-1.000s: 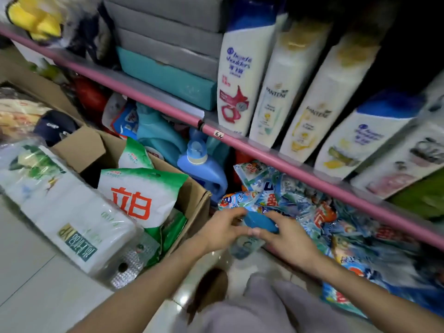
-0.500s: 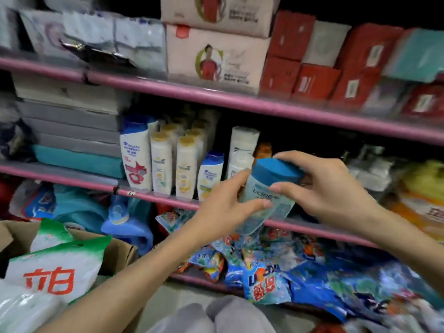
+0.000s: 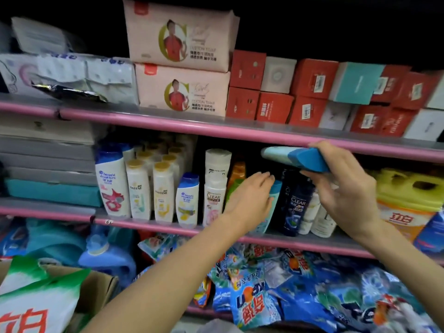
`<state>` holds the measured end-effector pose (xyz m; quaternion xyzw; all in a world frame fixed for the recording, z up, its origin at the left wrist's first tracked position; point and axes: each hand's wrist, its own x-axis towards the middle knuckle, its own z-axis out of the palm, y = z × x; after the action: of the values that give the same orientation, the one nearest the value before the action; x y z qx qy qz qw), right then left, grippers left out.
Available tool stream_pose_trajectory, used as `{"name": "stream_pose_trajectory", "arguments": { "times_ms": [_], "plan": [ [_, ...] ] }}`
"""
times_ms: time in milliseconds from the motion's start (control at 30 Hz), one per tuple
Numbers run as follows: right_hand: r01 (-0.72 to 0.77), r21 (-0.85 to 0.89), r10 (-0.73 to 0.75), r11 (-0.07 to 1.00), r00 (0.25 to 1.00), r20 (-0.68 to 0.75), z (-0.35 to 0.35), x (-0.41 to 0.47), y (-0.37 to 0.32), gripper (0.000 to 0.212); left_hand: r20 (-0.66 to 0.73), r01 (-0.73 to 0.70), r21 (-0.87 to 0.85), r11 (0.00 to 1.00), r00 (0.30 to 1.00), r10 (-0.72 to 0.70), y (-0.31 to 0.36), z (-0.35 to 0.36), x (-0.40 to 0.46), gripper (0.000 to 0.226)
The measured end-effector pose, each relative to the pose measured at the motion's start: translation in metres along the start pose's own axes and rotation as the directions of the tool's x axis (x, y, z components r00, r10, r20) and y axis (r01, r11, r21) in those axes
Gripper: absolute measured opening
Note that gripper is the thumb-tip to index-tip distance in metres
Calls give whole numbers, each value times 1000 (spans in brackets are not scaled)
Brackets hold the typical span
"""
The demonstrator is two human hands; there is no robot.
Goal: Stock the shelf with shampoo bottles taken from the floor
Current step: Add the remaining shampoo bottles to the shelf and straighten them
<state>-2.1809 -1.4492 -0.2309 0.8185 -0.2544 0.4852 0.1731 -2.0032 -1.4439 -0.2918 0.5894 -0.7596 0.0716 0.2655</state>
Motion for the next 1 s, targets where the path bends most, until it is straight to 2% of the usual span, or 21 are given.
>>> {"name": "stream_pose_trajectory", "arguments": {
  "times_ms": [200, 433, 600, 700, 867, 1000],
  "plan": [
    [-63, 66, 54, 996, 992, 117, 44, 4, 20, 43, 51, -54, 114, 992, 998, 48, -12, 23, -4, 56],
    [-268, 43, 239, 962, 912, 334, 91, 11, 50, 45, -148, -105, 157, 982, 981, 128, -14, 30, -4, 57],
    [-427, 28, 350, 904, 774, 527, 115, 33, 70, 52, -166, -75, 121, 990, 981, 95, -18, 41, -2, 59],
    [-470, -81, 401, 879, 635, 661, 126, 49, 79, 60, -134, -75, 119, 990, 987, 91, -20, 43, -5, 65],
    [-448, -211, 430, 869, 469, 771, 140, 64, 84, 69, -99, -64, 102, 993, 992, 75, -21, 44, -8, 65],
    [-411, -228, 403, 883, 410, 819, 144, 66, 84, 68, -117, -72, 58, 996, 990, 78, -21, 47, -9, 68]
  ]
}}
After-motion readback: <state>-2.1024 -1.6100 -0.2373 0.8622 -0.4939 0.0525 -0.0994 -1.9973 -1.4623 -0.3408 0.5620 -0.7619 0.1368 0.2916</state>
